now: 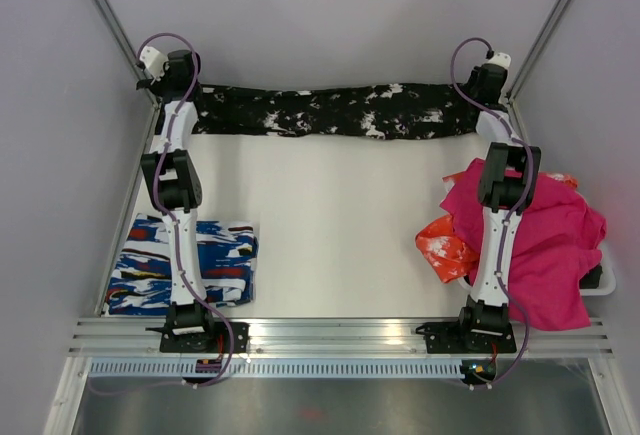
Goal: Fold and stack the trousers
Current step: Fold the trousers
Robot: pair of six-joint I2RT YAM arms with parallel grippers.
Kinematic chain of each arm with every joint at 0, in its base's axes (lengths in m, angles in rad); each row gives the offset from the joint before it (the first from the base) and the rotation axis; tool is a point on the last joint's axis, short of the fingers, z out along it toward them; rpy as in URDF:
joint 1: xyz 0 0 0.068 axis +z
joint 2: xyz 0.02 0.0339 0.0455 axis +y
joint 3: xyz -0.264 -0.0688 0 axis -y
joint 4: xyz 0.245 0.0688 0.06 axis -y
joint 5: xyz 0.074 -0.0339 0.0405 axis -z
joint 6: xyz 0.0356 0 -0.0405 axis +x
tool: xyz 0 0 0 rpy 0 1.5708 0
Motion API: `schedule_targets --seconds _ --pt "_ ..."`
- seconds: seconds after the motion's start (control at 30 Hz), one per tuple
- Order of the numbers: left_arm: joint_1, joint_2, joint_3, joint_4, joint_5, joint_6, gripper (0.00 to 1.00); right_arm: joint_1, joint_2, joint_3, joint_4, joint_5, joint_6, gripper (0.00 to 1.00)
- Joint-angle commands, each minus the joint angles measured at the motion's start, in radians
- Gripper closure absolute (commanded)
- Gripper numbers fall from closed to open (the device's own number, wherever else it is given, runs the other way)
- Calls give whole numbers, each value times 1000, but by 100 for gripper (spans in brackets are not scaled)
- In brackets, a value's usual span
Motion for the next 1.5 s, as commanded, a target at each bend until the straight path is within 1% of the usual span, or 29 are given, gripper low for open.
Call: schedule_targets --seconds 0.0,0.03,0.07,0.1,0.13,0.17,0.2,0.23,0.37,0.4,0.43,0.57,0.6,0.63,0.73,0.8,0.87,0.97,1.23,1.33,1.4,1.43,1.47 --pt "28 -13 32 -22 -34 24 98 -13 7 54 -30 -15 -13 58" --pt "28 -14 29 -25 -35 23 98 -13 4 59 -40 -19 -16 54" --pt "28 -14 23 -22 -31 23 98 -13 -4 60 -62 -24 -19 52" --pt "30 -19 17 -22 -26 26 95 -13 -11 59 -73 -32 -19 50" --pt "28 -22 17 -25 -24 26 88 -13 -19 59 -76 -39 -22 48" --pt "30 -26 17 -26 -23 26 77 -11 -39 59 -117 -48 -23 46" --pt "30 -44 15 -23 -20 29 50 -11 -50 59 -134 -68 -28 40" --pt "28 -55 15 -20 -20 37 38 -11 -59 59 -151 -81 -28 36" --pt "28 -124 12 -19 -23 118 2 -11 -134 62 -285 -121 25 21" --pt "30 -140 10 -40 -6 136 0 -11 -149 60 -316 -113 42 17" --pt "28 -172 12 -63 8 152 0 -11 -180 59 -373 -93 85 16" --pt "27 -261 -29 -225 95 184 0 -9 -267 -13 -473 -84 154 16" --pt "27 -278 -66 -297 133 185 0 -8 -286 -56 -493 -76 164 15" --pt "25 -295 -84 -333 146 185 0 -8 -316 -82 -508 -61 205 15" --pt "25 -347 -167 -429 174 173 0 -6 -361 -197 -513 -75 248 15" --pt "27 -382 -239 -447 202 167 0 -5 -366 -245 -519 -65 289 15" --pt "27 -405 -305 -435 250 159 0 -6 -360 -257 -527 -56 347 15" --pt "25 -436 -365 -405 279 144 0 -3 -338 -273 -504 -58 397 15" --pt "39 -448 -414 -427 322 101 0 0 -225 -250 -410 -26 478 18" --pt "61 -468 -473 -428 335 48 1 0 -182 -241 -375 -3 498 21" --pt "80 -483 -529 -416 342 29 1 -2 -160 -225 -366 11 506 25" --pt "88 -491 -543 -411 348 15 1 0 -145 -216 -363 19 510 28" --pt "99 -505 -572 -408 359 9 2 0 -139 -202 -361 28 512 34"
